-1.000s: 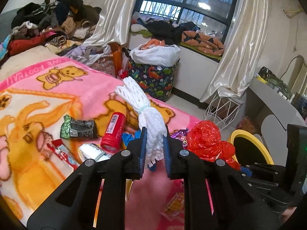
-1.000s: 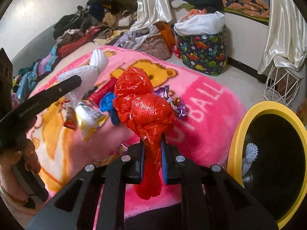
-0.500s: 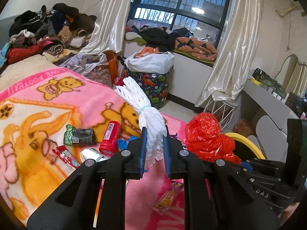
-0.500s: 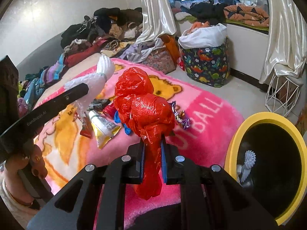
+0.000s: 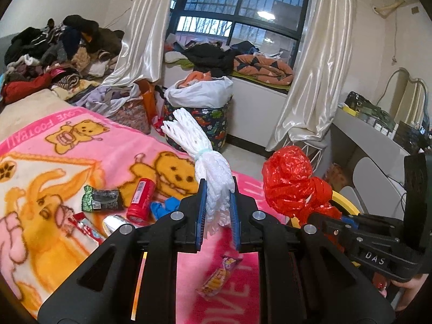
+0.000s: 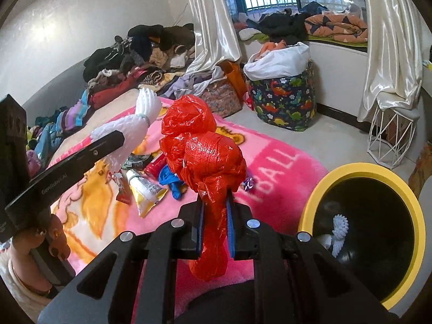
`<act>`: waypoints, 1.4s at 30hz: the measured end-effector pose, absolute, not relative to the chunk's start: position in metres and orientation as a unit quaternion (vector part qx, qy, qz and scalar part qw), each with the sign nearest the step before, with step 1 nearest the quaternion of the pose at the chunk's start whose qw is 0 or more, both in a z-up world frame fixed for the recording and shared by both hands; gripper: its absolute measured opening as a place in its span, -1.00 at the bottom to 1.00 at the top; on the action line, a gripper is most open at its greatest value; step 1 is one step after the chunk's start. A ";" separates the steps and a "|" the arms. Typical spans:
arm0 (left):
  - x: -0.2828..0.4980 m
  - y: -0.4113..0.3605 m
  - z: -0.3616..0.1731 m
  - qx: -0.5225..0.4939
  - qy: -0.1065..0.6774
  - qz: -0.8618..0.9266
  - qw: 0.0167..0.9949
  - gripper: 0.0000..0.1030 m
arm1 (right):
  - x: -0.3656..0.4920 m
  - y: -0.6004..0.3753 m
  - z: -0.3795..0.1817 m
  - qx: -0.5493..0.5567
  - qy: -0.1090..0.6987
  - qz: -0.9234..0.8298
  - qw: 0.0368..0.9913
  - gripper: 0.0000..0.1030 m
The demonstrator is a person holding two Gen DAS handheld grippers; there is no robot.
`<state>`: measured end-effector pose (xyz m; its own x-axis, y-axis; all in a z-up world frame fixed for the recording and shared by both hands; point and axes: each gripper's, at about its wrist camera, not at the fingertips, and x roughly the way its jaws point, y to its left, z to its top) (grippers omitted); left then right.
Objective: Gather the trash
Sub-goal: 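Carry the red bag with the right tool while the left tool carries the mesh net to the bin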
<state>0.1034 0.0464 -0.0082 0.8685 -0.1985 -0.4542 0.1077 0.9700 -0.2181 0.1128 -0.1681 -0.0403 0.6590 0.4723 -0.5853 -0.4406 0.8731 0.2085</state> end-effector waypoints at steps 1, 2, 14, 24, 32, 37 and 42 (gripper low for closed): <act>0.103 0.044 -0.008 -0.092 0.243 -0.081 0.962 -0.80 | 0.112 -0.170 -0.039 0.026 0.327 0.249 0.911 -0.75; 0.103 0.043 -0.007 -0.091 0.243 -0.083 0.962 -0.80 | 0.112 -0.174 -0.038 0.029 0.326 0.248 0.912 -0.75; 0.102 0.018 -0.004 -0.072 0.243 -0.109 0.961 -0.80 | 0.107 -0.205 -0.032 0.047 0.319 0.220 0.921 -0.75; 0.102 -0.001 -0.003 -0.058 0.244 -0.130 0.959 -0.80 | 0.104 -0.228 -0.030 0.069 0.313 0.193 0.927 -0.75; 0.102 -0.023 -0.005 -0.043 0.247 -0.151 0.956 -0.80 | 0.104 -0.249 -0.030 0.086 0.310 0.173 0.931 -0.75; 0.102 -0.033 -0.008 -0.034 0.251 -0.161 0.954 -0.80 | 0.105 -0.262 -0.029 0.098 0.309 0.159 0.933 -0.75; 0.101 -0.045 -0.011 -0.025 0.255 -0.173 0.951 -0.80 | 0.106 -0.275 -0.029 0.106 0.308 0.136 0.936 -0.75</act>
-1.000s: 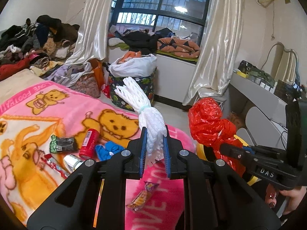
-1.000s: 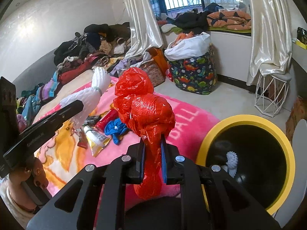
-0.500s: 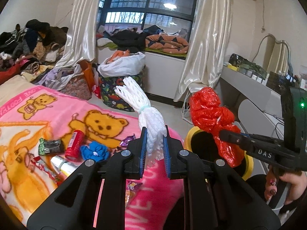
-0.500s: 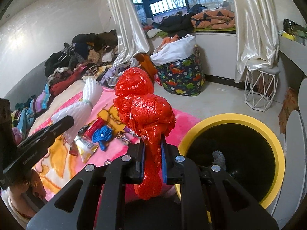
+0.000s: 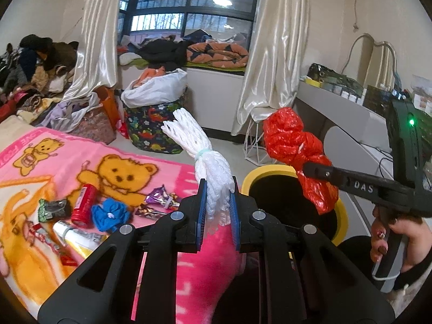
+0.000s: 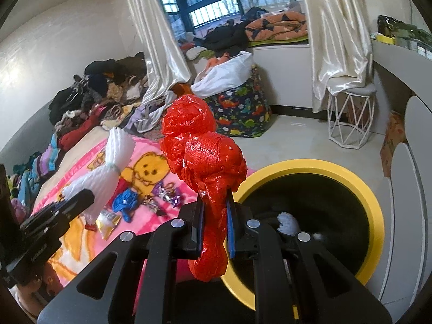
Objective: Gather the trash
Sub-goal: 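Carry the red bag with the right tool while the left tool carries the mesh net to the bin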
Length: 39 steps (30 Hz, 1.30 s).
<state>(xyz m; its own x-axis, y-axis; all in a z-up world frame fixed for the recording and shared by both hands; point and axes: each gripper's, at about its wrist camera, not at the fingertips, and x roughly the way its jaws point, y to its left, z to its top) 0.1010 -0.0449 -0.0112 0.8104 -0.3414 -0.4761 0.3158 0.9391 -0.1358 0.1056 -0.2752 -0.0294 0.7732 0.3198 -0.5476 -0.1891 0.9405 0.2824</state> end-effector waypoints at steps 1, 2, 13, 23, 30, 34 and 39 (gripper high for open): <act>0.101 -0.048 -0.012 -0.023 0.256 -0.176 0.950 -0.80 | 0.106 -0.279 -0.030 0.106 0.307 0.129 0.937 -0.75; 0.101 -0.052 -0.013 -0.021 0.257 -0.180 0.949 -0.80 | 0.106 -0.282 -0.031 0.108 0.307 0.125 0.937 -0.75; 0.105 -0.096 -0.021 0.016 0.268 -0.223 0.937 -0.80 | 0.107 -0.323 -0.040 0.132 0.306 0.071 0.940 -0.75; 0.106 -0.130 -0.032 0.037 0.279 -0.255 0.925 -0.80 | 0.107 -0.359 -0.052 0.164 0.311 0.038 0.935 -0.75; 0.116 -0.148 -0.041 0.047 0.291 -0.276 0.915 -0.80 | 0.110 -0.381 -0.063 0.184 0.324 0.017 0.928 -0.75; 0.121 -0.162 -0.048 0.058 0.299 -0.289 0.908 -0.80 | 0.113 -0.389 -0.067 0.191 0.331 0.010 0.924 -0.75; 0.129 -0.177 -0.057 0.071 0.315 -0.298 0.898 -0.80 | 0.115 -0.398 -0.074 0.200 0.340 0.003 0.919 -0.75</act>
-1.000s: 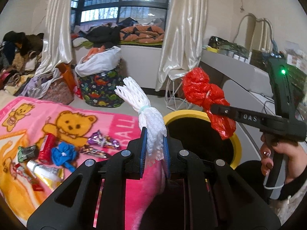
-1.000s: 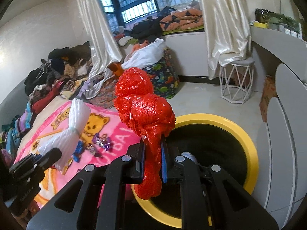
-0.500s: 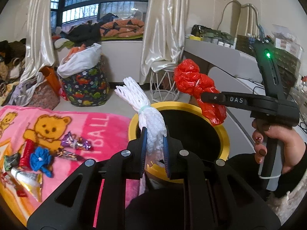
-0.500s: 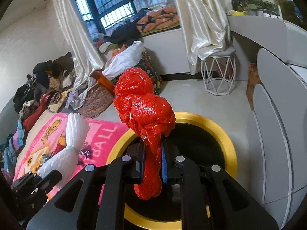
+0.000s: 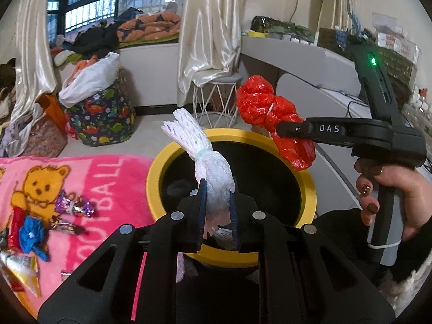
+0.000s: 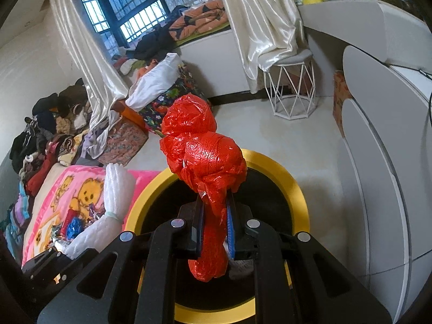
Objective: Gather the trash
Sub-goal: 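Carry the red bag with the right tool while the left tool carries the mesh net to the bin, then open both tools to drop the mesh net and red bag into the bin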
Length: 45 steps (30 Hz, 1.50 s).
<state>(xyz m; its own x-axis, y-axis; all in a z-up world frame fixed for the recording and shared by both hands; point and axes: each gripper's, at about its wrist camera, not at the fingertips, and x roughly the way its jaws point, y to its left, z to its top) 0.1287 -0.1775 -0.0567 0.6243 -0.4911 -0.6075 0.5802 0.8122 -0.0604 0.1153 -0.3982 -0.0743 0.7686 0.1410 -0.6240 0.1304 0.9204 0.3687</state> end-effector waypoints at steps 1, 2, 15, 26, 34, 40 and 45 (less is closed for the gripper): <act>0.130 -0.179 -0.058 0.072 0.316 -0.299 0.898 -0.80 | 0.116 -0.400 -0.076 0.201 0.342 0.002 0.918 -0.75; 0.132 -0.182 -0.059 0.073 0.319 -0.301 0.896 -0.80 | 0.117 -0.401 -0.077 0.203 0.344 0.002 0.917 -0.75; 0.163 -0.191 -0.076 0.067 0.361 -0.309 0.877 -0.77 | 0.122 -0.408 -0.091 0.221 0.365 0.000 0.904 -0.61; 0.167 -0.161 -0.072 0.018 0.367 -0.258 0.894 0.79 | 0.119 -0.410 -0.089 0.236 0.351 -0.012 0.906 0.42; 0.157 -0.138 -0.064 0.007 0.352 -0.215 0.911 0.79 | 0.117 -0.391 -0.076 0.201 0.335 -0.004 0.921 0.54; 0.147 -0.116 -0.056 0.001 0.333 -0.188 0.924 0.79 | 0.115 -0.376 -0.066 0.184 0.322 0.008 0.929 0.58; 0.141 -0.096 -0.048 -0.013 0.318 -0.174 0.932 0.79 | 0.114 -0.365 -0.057 0.174 0.311 0.024 0.934 0.59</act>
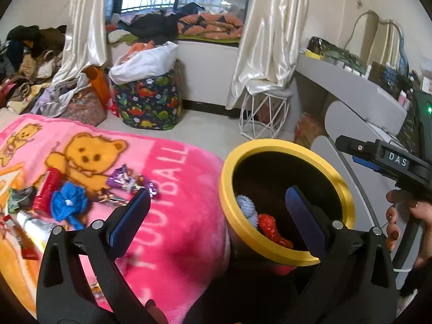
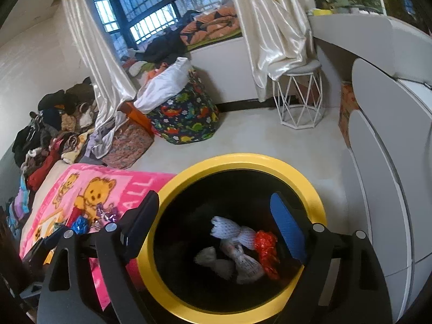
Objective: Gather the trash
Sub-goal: 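Open both tools to drop the mesh net and red bag into the bin, then move both tools back over the remaining wrappers on the blanket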
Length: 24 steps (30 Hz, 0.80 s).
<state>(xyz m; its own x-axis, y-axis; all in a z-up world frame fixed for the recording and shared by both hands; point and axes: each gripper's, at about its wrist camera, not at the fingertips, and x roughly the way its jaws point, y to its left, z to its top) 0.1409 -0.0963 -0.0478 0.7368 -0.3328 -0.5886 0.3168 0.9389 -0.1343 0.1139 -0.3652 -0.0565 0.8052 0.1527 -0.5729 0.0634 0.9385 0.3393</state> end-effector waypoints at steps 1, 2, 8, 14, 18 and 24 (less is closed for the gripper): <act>0.140 -0.092 -0.046 -0.014 0.316 -0.170 0.933 0.79 | 0.114 -0.363 -0.055 0.172 0.309 0.027 0.935 0.60; 0.138 -0.088 -0.044 -0.014 0.312 -0.166 0.935 0.79 | 0.114 -0.361 -0.053 0.171 0.307 0.028 0.936 0.60; 0.134 -0.068 -0.035 -0.018 0.295 -0.145 0.944 0.79 | 0.111 -0.346 -0.045 0.155 0.297 0.045 0.941 0.62; 0.130 -0.049 -0.027 -0.025 0.282 -0.123 0.951 0.79 | 0.108 -0.326 -0.038 0.138 0.286 0.063 0.946 0.63; 0.128 -0.037 -0.025 -0.032 0.277 -0.108 0.954 0.79 | 0.105 -0.315 -0.034 0.131 0.279 0.074 0.948 0.64; 0.125 -0.021 -0.023 -0.044 0.274 -0.093 0.956 0.79 | 0.101 -0.295 -0.030 0.118 0.273 0.091 0.950 0.66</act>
